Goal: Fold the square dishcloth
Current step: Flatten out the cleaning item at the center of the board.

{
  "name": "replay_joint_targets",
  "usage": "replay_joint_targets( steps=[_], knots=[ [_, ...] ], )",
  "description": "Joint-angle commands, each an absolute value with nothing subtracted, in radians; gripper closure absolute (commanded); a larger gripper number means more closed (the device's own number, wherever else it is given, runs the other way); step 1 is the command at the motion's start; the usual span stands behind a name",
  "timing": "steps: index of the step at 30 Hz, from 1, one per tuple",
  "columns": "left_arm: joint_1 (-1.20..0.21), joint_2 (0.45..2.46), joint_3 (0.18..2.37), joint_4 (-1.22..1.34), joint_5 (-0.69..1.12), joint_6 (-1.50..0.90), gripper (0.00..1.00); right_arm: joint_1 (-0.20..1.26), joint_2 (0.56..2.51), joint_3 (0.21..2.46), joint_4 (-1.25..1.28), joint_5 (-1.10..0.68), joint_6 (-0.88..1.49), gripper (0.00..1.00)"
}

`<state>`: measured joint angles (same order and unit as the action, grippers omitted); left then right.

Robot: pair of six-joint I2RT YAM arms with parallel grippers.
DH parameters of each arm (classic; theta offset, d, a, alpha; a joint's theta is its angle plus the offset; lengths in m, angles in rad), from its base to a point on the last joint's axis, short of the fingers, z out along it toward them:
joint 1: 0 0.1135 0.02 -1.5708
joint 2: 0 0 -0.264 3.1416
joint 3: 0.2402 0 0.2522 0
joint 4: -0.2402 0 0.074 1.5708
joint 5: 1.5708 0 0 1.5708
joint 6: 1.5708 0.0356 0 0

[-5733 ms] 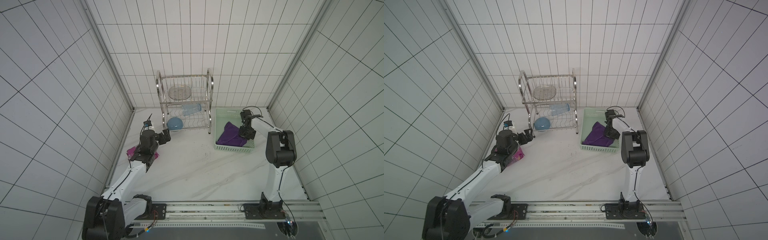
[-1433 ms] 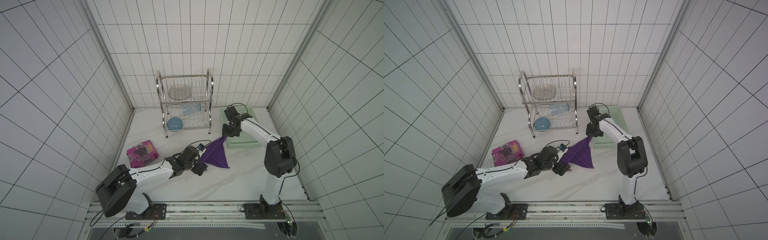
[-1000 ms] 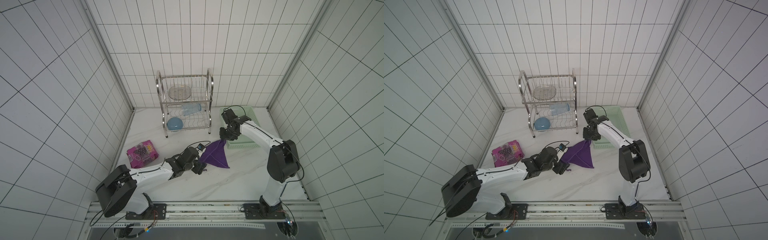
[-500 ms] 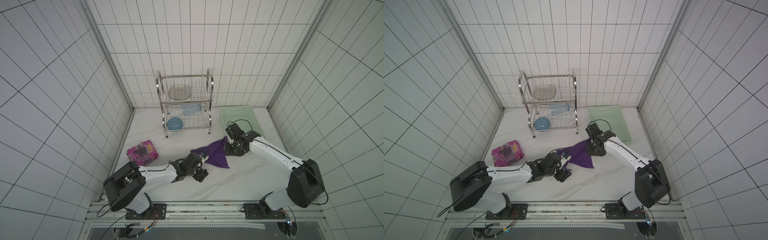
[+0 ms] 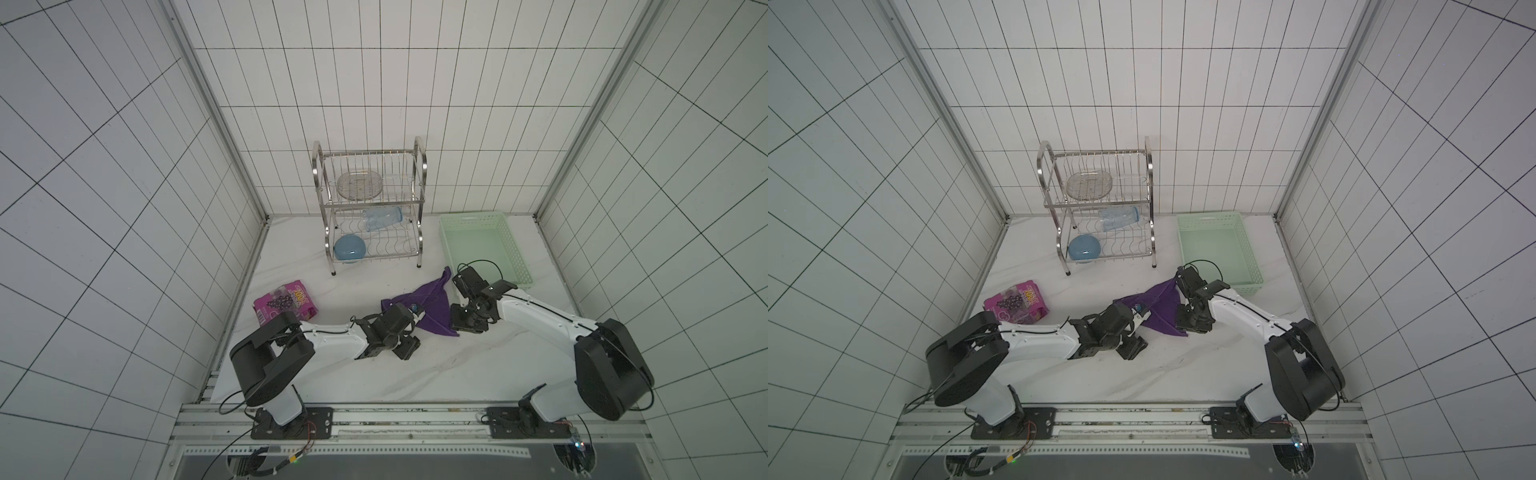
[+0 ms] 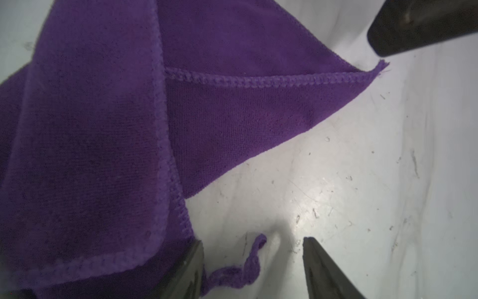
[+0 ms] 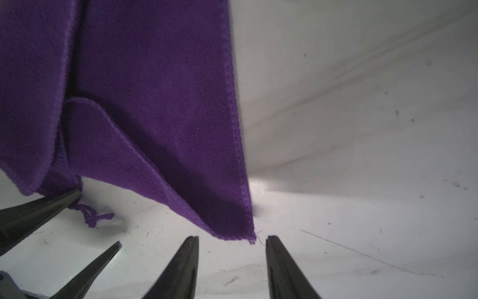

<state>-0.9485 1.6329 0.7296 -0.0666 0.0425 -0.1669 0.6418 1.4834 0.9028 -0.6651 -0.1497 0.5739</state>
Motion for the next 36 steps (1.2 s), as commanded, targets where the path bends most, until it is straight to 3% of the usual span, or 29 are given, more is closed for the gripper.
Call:
replay_joint_targets(
  steps=[1, 8, 20, 36],
  knots=[
    [-0.954, 1.649, 0.743, -0.088, 0.002, -0.176, 0.42, 0.653, 1.514, 0.884, -0.621, -0.183, 0.575, 0.56],
    [-0.955, 1.644, 0.731, -0.101, -0.015, -0.188, 0.56, 0.658, 1.563, 0.887, -0.6, -0.186, 0.569, 0.58],
    [-0.956, 1.597, 0.739, -0.113, -0.036, -0.211, 0.99, 0.69, 1.58, 0.869, -0.644, -0.136, 0.549, 0.54],
    [-0.956, 1.416, 0.71, -0.157, -0.155, -0.266, 1.0, 0.778, 1.524, 0.898, -0.695, -0.109, 0.519, 0.48]
  ],
)
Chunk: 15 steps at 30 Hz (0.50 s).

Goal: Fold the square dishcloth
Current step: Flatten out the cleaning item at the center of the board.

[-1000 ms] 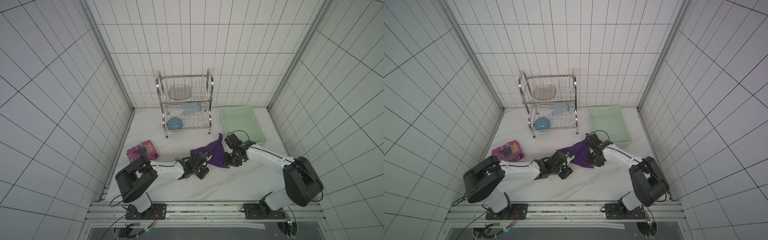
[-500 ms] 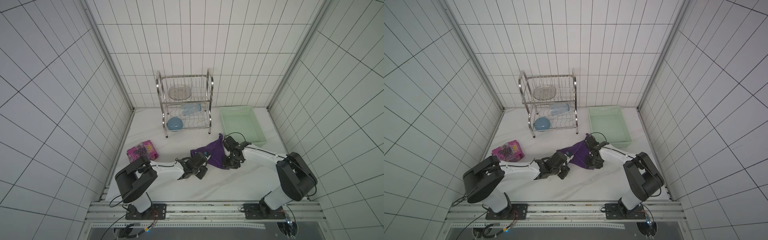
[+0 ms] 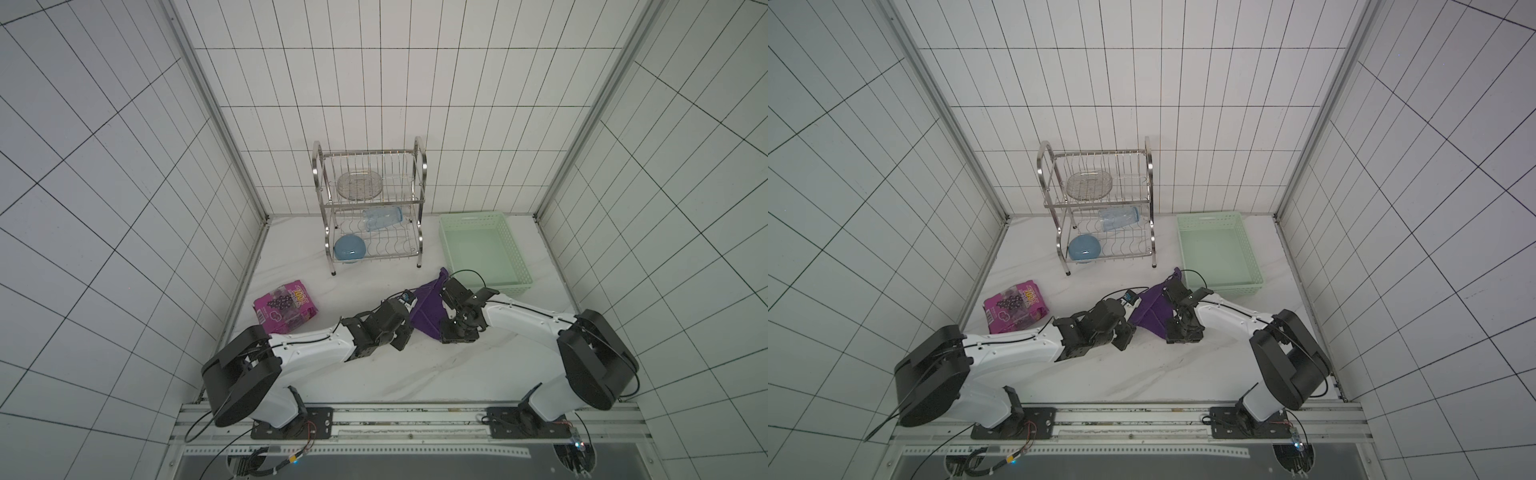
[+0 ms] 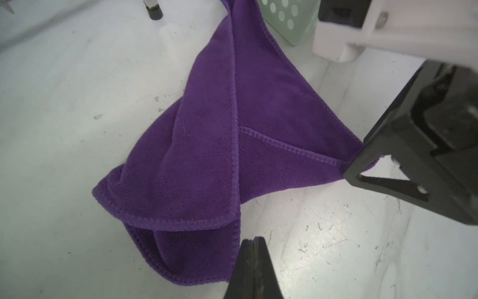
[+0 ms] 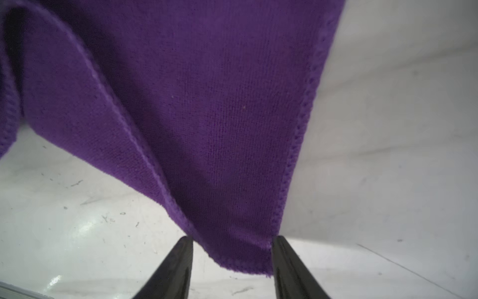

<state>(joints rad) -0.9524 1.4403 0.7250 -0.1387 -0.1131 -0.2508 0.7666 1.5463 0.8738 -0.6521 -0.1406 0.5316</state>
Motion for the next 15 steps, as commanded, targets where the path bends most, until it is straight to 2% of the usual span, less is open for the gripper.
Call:
replay_joint_targets(
  steps=[1, 10, 12, 15],
  knots=[
    [-0.956, 1.41, 0.708, -0.16, -0.159, -0.267, 1.0, 0.779, 1.526, 0.898, -0.698, -0.106, 0.517, 0.48],
    [-0.956, 1.379, 0.701, -0.179, -0.211, -0.298, 1.0, 0.801, 1.545, 0.886, -0.714, -0.101, 0.508, 0.64],
    [-0.956, 1.371, 0.701, -0.183, -0.23, -0.307, 1.0, 0.802, 1.543, 0.884, -0.717, -0.089, 0.505, 0.75],
    [-0.956, 1.351, 0.705, -0.209, -0.281, -0.323, 1.0, 0.804, 1.528, 0.897, -0.74, -0.06, 0.505, 0.98]
  ],
)
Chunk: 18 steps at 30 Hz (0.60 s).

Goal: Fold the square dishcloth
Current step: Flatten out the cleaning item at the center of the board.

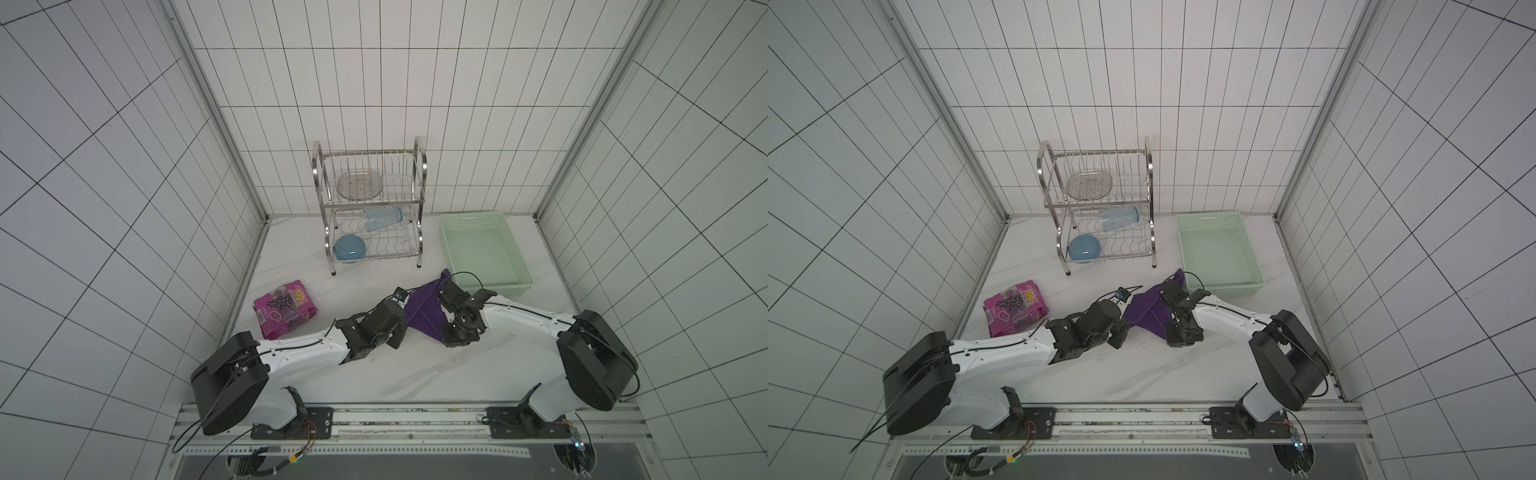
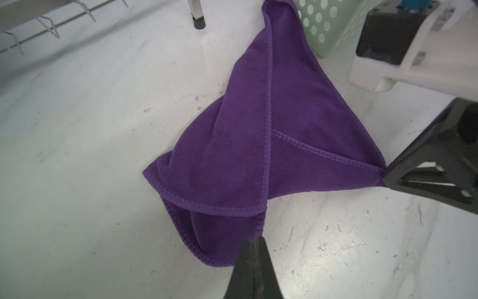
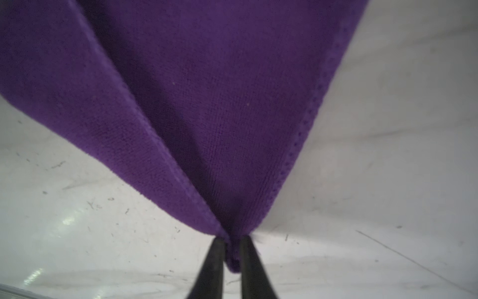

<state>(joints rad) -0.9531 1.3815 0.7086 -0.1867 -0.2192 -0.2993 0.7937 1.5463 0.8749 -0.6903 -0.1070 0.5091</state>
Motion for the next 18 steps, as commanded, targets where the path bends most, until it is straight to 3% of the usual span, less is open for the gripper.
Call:
replay_joint_targets(
  steps=[1, 18],
  knots=[
    [-0.956, 1.341, 0.712, -0.227, -0.303, -0.329, 1.0, 0.805, 1.515, 0.904, -0.764, -0.044, 0.505, 1.0],
    [-0.941, 1.012, 1.008, -0.558, -0.68, -0.292, 1.0, 0.807, 1.22, 1.36, -1.189, 0.409, 0.441, 1.0]
  ],
)
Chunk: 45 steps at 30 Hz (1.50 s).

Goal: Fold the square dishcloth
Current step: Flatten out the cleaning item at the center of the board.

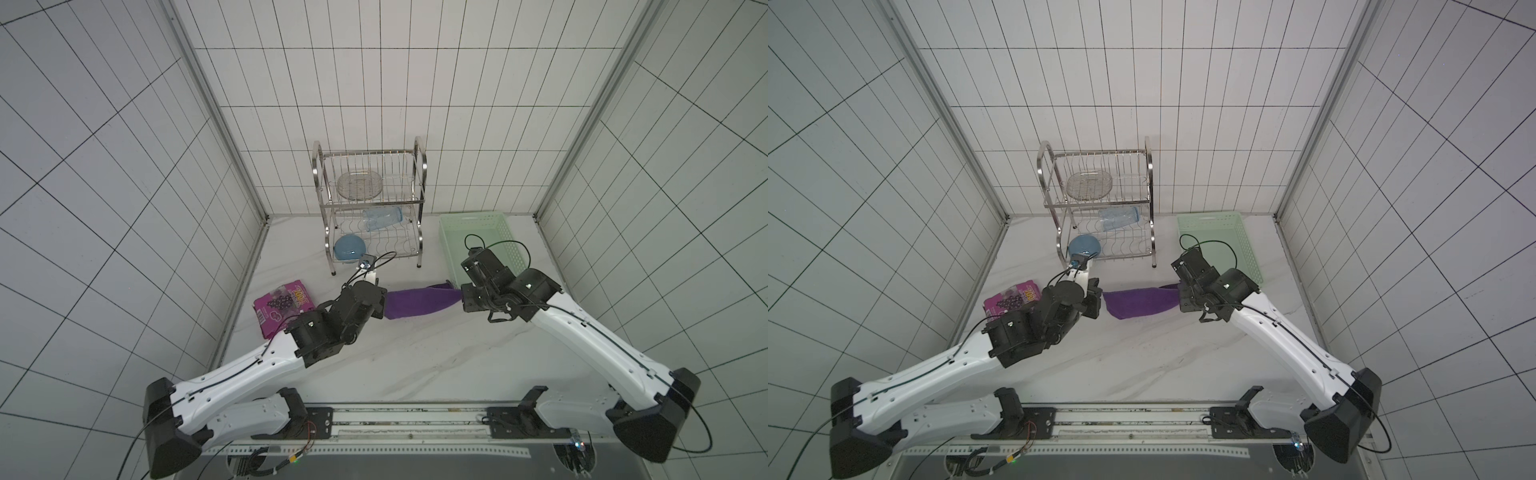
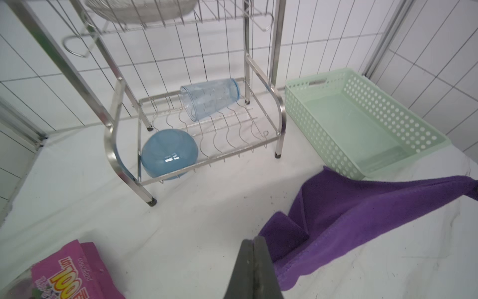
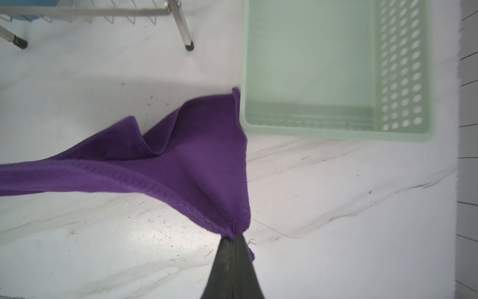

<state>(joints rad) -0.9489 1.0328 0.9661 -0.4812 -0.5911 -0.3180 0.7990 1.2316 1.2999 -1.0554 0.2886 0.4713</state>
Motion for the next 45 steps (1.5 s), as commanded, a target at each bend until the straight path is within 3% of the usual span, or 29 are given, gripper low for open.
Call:
replay_joint_targets(
  steps=[1, 6, 13, 19, 23, 28, 33, 45],
  knots=[
    [-0.936, 1.001, 1.025, -0.57, -0.688, -0.29, 1.0, 0.807, 1.213, 1.382, -1.208, 0.43, 0.438, 1.0],
    [-0.892, 0.93, 1.086, -0.613, -0.71, -0.283, 1.0, 0.807, 1.182, 1.473, -1.254, 0.499, 0.421, 1.0],
    [-0.839, 0.846, 1.134, -0.586, -0.679, -0.247, 1.0, 0.807, 1.202, 1.62, -1.204, 0.38, 0.353, 0.94],
    [-0.635, 0.907, 1.168, -0.568, -0.518, -0.268, 1.0, 0.784, 1.381, 1.757, -1.152, 0.366, 0.284, 0.98],
    [-0.44, 0.971, 1.182, -0.525, -0.315, -0.296, 1.0, 0.745, 1.52, 1.872, -1.125, 0.343, 0.246, 1.0],
    [-0.344, 0.987, 1.181, -0.498, -0.2, -0.33, 1.0, 0.729, 1.584, 1.929, -1.094, 0.308, 0.214, 0.99],
    [-0.342, 0.935, 1.107, -0.513, -0.172, -0.36, 1.0, 0.731, 1.532, 1.783, -1.048, 0.267, 0.222, 0.99],
    [-0.348, 0.611, 0.565, -0.568, 0.033, -0.672, 1.0, 0.796, 1.273, 1.041, -0.876, 0.118, 0.413, 0.99]
  ],
)
